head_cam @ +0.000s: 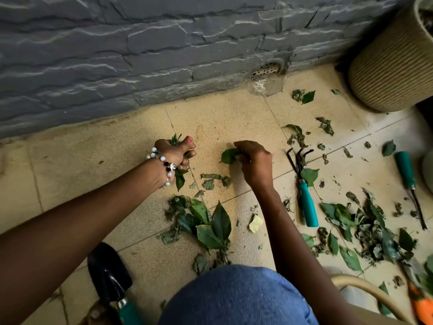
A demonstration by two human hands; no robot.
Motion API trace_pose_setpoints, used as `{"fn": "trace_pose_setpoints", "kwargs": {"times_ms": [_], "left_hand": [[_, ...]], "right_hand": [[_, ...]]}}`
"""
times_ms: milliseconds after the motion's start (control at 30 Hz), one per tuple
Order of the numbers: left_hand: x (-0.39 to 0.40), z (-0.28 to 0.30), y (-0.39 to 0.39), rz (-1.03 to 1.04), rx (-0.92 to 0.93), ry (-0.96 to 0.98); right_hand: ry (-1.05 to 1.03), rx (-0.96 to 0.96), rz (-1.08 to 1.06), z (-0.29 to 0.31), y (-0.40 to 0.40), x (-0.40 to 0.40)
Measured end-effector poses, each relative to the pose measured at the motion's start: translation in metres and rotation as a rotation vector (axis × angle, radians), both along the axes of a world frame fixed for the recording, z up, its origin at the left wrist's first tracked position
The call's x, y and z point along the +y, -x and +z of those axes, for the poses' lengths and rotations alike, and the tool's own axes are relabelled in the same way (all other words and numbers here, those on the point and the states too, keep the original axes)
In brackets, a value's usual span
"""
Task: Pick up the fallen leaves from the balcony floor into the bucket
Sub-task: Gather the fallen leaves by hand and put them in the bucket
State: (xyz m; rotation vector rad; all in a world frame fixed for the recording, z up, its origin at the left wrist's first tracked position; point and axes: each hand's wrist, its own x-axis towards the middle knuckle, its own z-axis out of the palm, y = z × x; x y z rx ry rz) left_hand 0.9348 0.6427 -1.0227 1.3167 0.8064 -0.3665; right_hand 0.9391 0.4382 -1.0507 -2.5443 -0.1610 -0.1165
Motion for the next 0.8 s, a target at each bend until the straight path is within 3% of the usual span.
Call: {"fn": "trace_pose_setpoints", "kwargs": {"times_ms": [100,333,400,500,633,700,800], "left_hand": [[0.001,0.002,0.001,0.020,0.006,-0.008],[0.006,0.006,0.005,0.066,0.017,0.041],[0.007,0.007,0.006,0.071,0.021,0.059],[0.006,0.008,0.008,0.056,0.030,0.088],[0.003,0.006,0.010,0.082,0.016,0.098],[0.000,0.008,0.009,0.112,0.015,0.087],[-0.003,0.014,0.005,0.124,0.032,0.115]], "right_hand": [[0.203,0.125,0.202,-0.014,0.000,0.010],[0.333,-0.023,0.154,-0.018,0.003,0.016],[0.277,-0.024,0.135,-0.018,0.001,0.018],[-0.077,0.096,-0.052,-0.007,0.000,0.025],[-0.952,0.405,-0.330,0.024,0.001,0.049],[-1.118,0.464,-0.318,0.036,0.001,0.062],[-1.100,0.420,-0.238,0.044,0.005,0.086]]}}
